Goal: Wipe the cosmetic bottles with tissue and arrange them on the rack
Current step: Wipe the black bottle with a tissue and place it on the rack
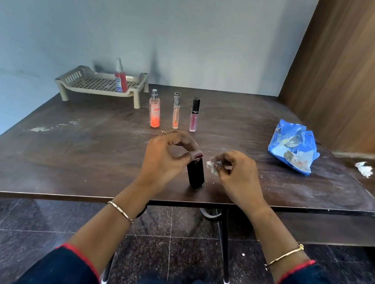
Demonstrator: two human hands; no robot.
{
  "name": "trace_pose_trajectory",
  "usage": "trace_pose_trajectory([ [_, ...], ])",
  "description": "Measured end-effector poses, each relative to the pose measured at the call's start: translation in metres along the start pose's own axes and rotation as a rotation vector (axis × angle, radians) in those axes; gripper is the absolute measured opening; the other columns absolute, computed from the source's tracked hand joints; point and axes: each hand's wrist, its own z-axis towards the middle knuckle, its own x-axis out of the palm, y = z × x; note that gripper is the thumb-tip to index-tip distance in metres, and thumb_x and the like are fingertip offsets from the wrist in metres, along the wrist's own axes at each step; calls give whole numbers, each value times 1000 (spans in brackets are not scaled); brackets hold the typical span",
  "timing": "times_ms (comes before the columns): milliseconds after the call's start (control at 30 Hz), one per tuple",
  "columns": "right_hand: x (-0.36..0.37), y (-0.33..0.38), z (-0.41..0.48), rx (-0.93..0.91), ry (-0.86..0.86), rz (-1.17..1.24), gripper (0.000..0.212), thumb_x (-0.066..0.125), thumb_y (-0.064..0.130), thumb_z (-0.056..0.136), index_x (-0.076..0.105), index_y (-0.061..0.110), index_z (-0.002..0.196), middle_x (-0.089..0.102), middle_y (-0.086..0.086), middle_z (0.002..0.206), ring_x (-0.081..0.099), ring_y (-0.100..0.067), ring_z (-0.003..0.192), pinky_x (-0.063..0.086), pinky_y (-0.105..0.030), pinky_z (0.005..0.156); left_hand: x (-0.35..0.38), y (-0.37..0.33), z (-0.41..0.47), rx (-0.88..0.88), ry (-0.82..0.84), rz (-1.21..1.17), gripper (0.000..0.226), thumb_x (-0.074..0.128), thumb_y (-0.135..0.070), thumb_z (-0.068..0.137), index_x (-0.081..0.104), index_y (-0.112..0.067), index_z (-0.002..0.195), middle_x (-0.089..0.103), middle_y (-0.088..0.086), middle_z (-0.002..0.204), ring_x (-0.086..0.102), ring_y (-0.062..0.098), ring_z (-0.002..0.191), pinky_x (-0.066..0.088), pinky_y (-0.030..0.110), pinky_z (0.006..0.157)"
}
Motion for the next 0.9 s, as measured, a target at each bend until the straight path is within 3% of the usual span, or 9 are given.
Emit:
trace_pose_trajectory([
  [167, -2, 2, -5, 35, -25, 45, 19, 67, -2, 77, 73, 16, 82, 67, 2, 83, 63, -10, 78, 55, -28, 75, 0, -1, 4, -224, 11, -288, 30, 79, 4, 66, 65, -20, 79, 70, -4, 79, 66, 4, 75, 52, 16, 75],
  [267, -4, 1, -6, 71, -40, 71, 20, 68, -1, 78, 72, 18, 82, 65, 7, 82, 62, -5, 76, 53, -18, 74, -2, 1, 7, -285, 7, -395, 31, 74, 13, 68, 65, -14, 82, 72, -5, 78, 69, 6, 78, 54, 17, 75],
  [367, -1, 0, -6, 86, -68, 109, 19, 68, -1, 78, 72, 17, 83, 68, 6, 83, 63, -5, 77, 53, -18, 73, -6, 6, 11, -303, 31, -455, 30, 67, 17, 73, 66, -10, 87, 74, -5, 80, 70, 9, 85, 54, 18, 76],
  [533, 4, 4, -5, 113, -96, 172, 15, 71, 4, 80, 73, 17, 86, 70, 6, 86, 63, -1, 78, 47, -6, 69, -15, 9, 15, -305, 167, -393, 26, 63, 13, 79, 68, -3, 99, 74, -1, 91, 69, 10, 92, 52, 18, 84],
  [633, 8, 10, -6, 103, -107, 220, 15, 71, 6, 81, 72, 19, 86, 70, 8, 86, 63, 2, 78, 46, -5, 68, -20, 10, 18, -293, 217, -289, 23, 64, 6, 82, 70, -10, 97, 73, -5, 95, 68, 6, 94, 50, 16, 87],
  [900, 20, 31, -3, 3, -238, 299, 15, 70, 5, 81, 71, 20, 86, 70, 10, 81, 64, -2, 76, 51, -14, 66, -17, 15, 22, -295, 192, -255, 21, 68, 3, 80, 71, -16, 90, 74, -1, 89, 69, 12, 88, 53, 25, 87],
])
